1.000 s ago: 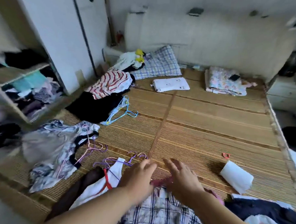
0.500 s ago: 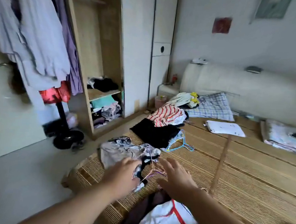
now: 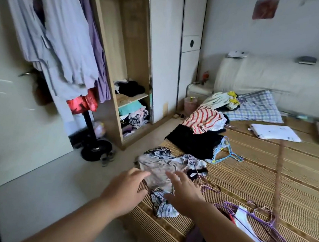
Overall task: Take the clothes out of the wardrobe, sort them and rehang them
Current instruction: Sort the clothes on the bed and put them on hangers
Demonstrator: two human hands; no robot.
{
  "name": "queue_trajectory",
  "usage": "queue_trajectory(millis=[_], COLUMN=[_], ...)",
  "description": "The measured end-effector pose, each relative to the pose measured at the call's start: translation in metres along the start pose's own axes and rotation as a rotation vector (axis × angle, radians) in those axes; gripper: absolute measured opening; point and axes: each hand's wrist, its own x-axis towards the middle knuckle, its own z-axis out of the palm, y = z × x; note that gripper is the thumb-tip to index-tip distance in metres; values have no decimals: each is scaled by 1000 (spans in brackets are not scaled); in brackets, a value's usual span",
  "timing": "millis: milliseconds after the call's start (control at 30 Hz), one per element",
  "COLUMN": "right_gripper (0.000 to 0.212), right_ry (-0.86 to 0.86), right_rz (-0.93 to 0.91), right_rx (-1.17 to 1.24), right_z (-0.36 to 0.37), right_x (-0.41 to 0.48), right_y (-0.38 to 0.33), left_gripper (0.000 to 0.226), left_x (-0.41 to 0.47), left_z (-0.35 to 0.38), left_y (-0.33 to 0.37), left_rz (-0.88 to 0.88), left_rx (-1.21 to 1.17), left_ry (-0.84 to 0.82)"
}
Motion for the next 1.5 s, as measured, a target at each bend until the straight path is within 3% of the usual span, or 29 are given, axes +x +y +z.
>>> queue_trajectory(millis=[167, 367, 600, 800, 1100, 1367, 1500], right_gripper=[71, 71, 67, 70, 68, 58, 42], right_ry=[-17, -60, -67, -44, 19, 36, -14], right_rz=[82, 204, 472, 707, 890, 1050, 1151], right_rx=[70, 126, 197, 283, 411, 480, 417], right_z=[27, 44, 36, 53, 122, 214, 260], right_x=[59, 147, 220, 223, 232, 289, 307], right_y=[4, 45, 125, 186, 232, 262, 278], left_gripper=[55, 53, 54, 52, 50, 55, 55], left_x=[43, 158, 283, 350, 426, 457, 471], left_z=[22, 62, 110, 161, 266, 356, 390], left_y=[-52, -100, -106, -84, -56, -100, -126], left_rz=[-44, -54, 39, 133, 378, 509, 539], left_rx=[4, -8, -32, -35, -6, 47, 75], left_ry=[-77, -197, -372, -517, -666, -823, -854])
